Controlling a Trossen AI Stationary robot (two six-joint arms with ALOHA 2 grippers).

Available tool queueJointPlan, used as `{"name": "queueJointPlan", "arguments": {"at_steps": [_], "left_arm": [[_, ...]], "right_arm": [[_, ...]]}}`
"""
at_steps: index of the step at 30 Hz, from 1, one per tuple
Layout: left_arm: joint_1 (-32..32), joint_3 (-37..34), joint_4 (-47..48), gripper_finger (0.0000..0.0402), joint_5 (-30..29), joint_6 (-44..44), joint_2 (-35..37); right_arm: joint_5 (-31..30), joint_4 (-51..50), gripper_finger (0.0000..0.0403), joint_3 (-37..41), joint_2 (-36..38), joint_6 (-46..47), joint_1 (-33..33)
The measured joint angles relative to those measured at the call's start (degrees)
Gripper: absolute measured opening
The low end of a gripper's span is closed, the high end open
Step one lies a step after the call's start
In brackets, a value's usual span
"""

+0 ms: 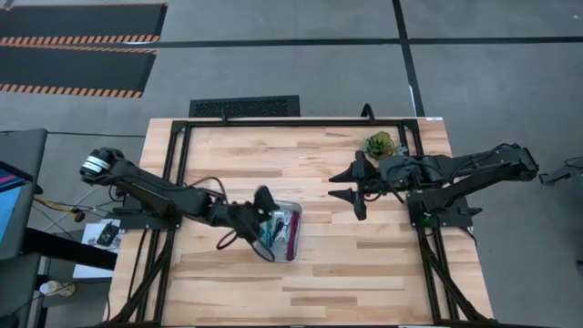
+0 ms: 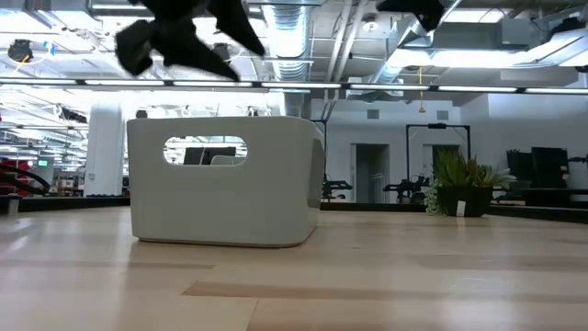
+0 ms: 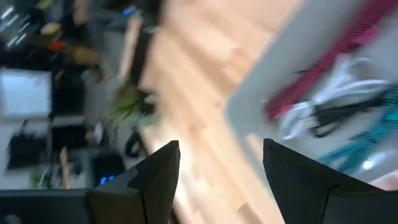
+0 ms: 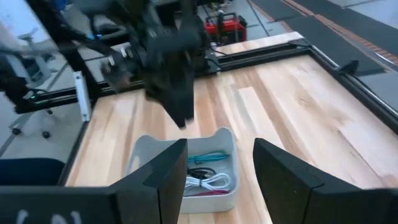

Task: Pick and place USB-C Cables
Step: Return to Home Position

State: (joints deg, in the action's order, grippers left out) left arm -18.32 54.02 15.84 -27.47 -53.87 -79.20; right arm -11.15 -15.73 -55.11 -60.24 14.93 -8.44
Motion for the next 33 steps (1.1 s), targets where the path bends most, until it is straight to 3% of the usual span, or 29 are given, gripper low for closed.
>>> {"name": "queueJointPlan", "arguments": {"at_steps": [5, 8, 10, 13, 16, 24, 33], "left_arm": [[-1.03, 0.00, 0.04, 0.0220, -9.80, 7.22, 6.90], [-1.16, -0.02, 0.06, 0.0220, -13.91, 12.89, 11.74], [-0.26, -0.02, 1.24, 0.0220, -10.58, 18.19, 16.28], [2.73, -0.01, 4.70, 0.0220, 0.25, 26.37, 23.79], [5.72, -1.43, 6.47, 0.0220, 6.89, 32.78, 31.97], [7.46, -19.13, -5.75, 0.0220, 8.12, 41.27, 55.60], [7.48, -41.85, -22.63, 0.0219, -0.32, 56.00, 71.63]], "right_arm": [[0.47, -5.42, 0.0205, 0.00, -0.03, 0.45, 1.89], [0.49, -5.43, 0.0205, 0.13, 0.67, -4.66, 2.27], [0.52, -1.46, 0.0205, 0.07, 0.97, -8.02, 2.39], [0.97, -1.27, 0.0205, 0.09, 3.99, -10.43, 3.09], [0.76, 0.27, 0.0205, 1.68, 8.51, -11.40, 3.37], [2.25, 20.03, 0.0205, 17.99, 23.84, -12.06, 2.11], [2.05, 34.93, 0.0205, 34.91, 36.06, -1.10, 5.08]]}}
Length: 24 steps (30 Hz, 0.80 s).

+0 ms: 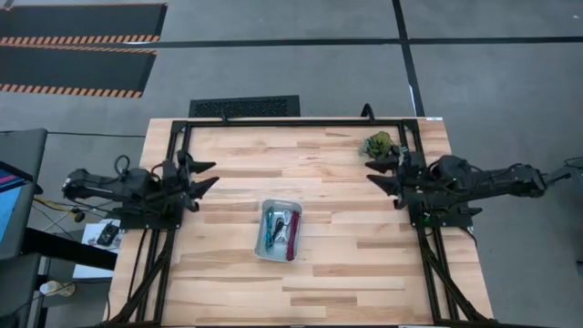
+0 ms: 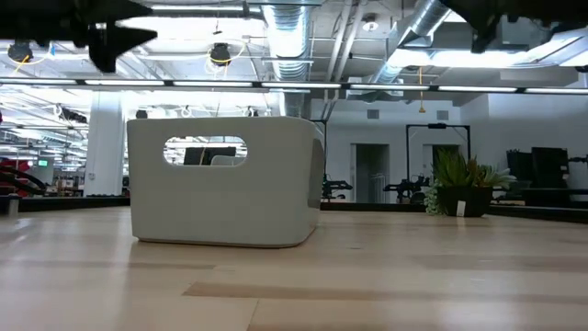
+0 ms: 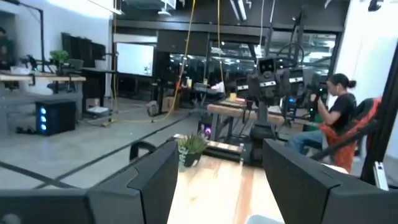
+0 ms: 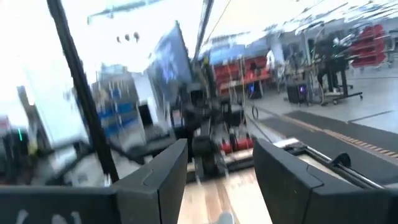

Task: Pick and place USB-C Cables
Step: Return to Home Position

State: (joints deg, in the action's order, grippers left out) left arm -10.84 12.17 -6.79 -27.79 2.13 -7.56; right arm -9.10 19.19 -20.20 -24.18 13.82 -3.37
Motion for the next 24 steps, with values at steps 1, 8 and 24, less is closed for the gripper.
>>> {"name": "queueJointPlan", "arguments": {"at_steps": [1, 8, 24], "left_arm": [[-0.01, -1.57, -0.73, 0.0219, 0.01, 0.67, 1.09], [0.02, -5.01, -1.95, 0.0219, -2.42, 5.21, 7.50], [-0.47, -11.46, 1.61, 0.0219, -6.41, 17.01, 6.05]], "right_arm": [[-0.11, 1.17, 0.0205, 1.58, 1.55, 1.02, 0.57], [-1.32, 2.52, 0.0205, 10.95, 16.25, 3.78, 4.77], [-0.27, -1.44, 0.0205, 19.75, 22.24, 5.14, 5.35]]}}
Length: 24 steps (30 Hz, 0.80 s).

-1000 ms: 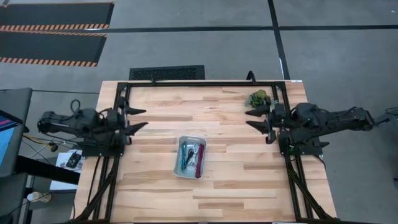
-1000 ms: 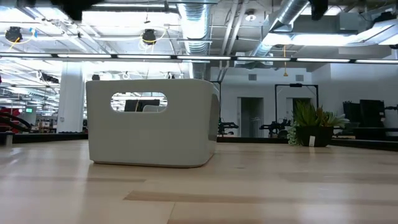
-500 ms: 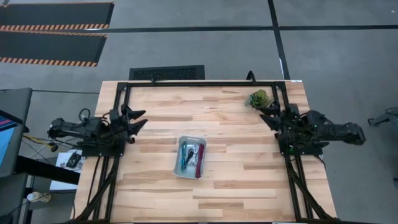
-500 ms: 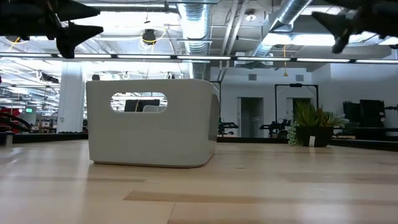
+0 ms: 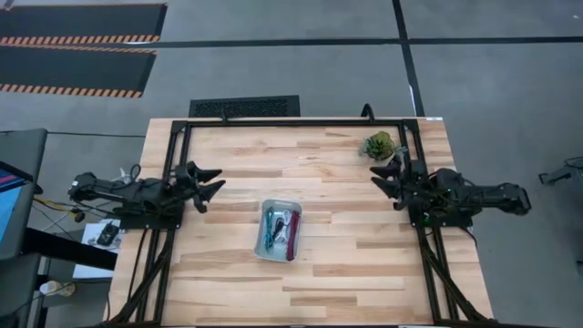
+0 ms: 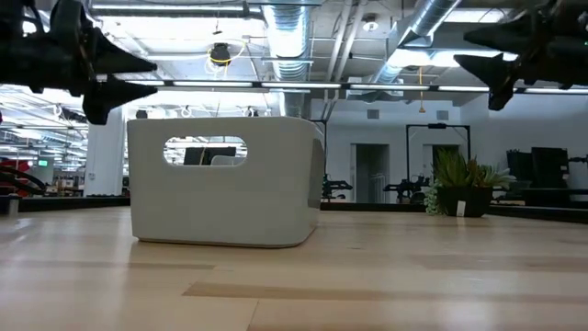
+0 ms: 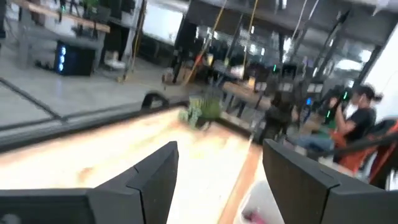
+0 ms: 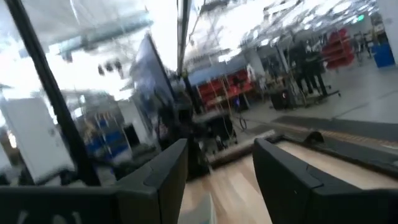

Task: Pick and place USB-C Cables
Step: Return to Home Position

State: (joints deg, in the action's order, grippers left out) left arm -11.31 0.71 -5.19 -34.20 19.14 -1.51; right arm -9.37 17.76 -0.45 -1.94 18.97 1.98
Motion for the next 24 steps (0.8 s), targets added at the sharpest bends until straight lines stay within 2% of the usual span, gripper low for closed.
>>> {"name": "queueJointPlan", "arguments": {"at_steps": [5, 11, 19, 24], "left_arm": [[-0.10, -0.04, -0.91, 0.0219, 0.11, -3.17, -0.76], [-0.11, -0.07, 0.15, 0.0219, 5.28, -8.71, -0.78], [-0.11, -0.09, 0.32, 0.0219, 5.19, -11.85, -0.80], [-0.11, -0.09, 0.32, 0.0219, 5.14, -11.85, -0.80]], "right_arm": [[0.44, -4.60, 0.0205, 0.02, -0.02, -6.52, -2.28], [0.40, -6.19, 0.0205, 0.04, 0.03, -14.81, -3.89], [0.41, -14.32, 0.0205, 0.09, 0.00, -14.50, -3.71], [0.46, -14.61, 0.0205, 0.09, -0.04, -14.50, -3.71]]}}
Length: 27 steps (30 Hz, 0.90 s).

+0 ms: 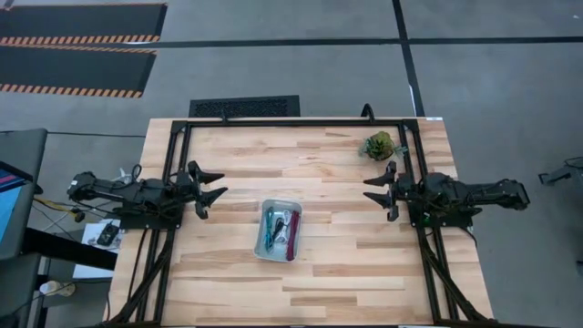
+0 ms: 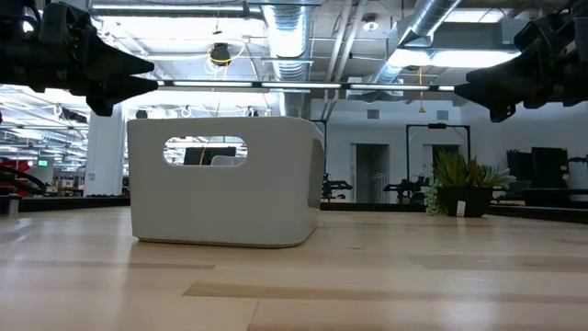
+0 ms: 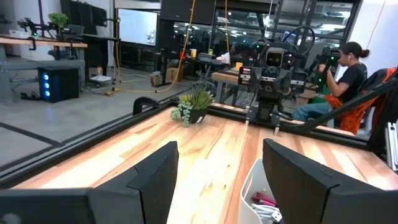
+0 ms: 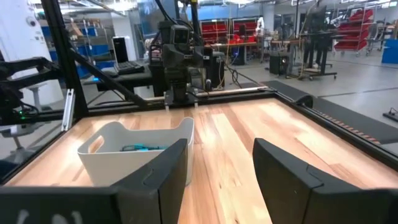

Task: Pick and place USB-C Cables
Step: Return to Home Position

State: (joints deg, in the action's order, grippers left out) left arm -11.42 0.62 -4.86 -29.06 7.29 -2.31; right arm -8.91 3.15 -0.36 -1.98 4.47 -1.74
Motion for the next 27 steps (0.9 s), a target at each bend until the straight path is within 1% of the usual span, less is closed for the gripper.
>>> {"name": "queueJointPlan", "arguments": {"at_steps": [27], "left_arm": [[0.00, -0.07, 0.00, 0.0219, -0.02, 0.00, 0.00]], "right_arm": [[-0.07, -0.54, 0.0205, 0.00, 0.00, 0.04, 0.00]]}}
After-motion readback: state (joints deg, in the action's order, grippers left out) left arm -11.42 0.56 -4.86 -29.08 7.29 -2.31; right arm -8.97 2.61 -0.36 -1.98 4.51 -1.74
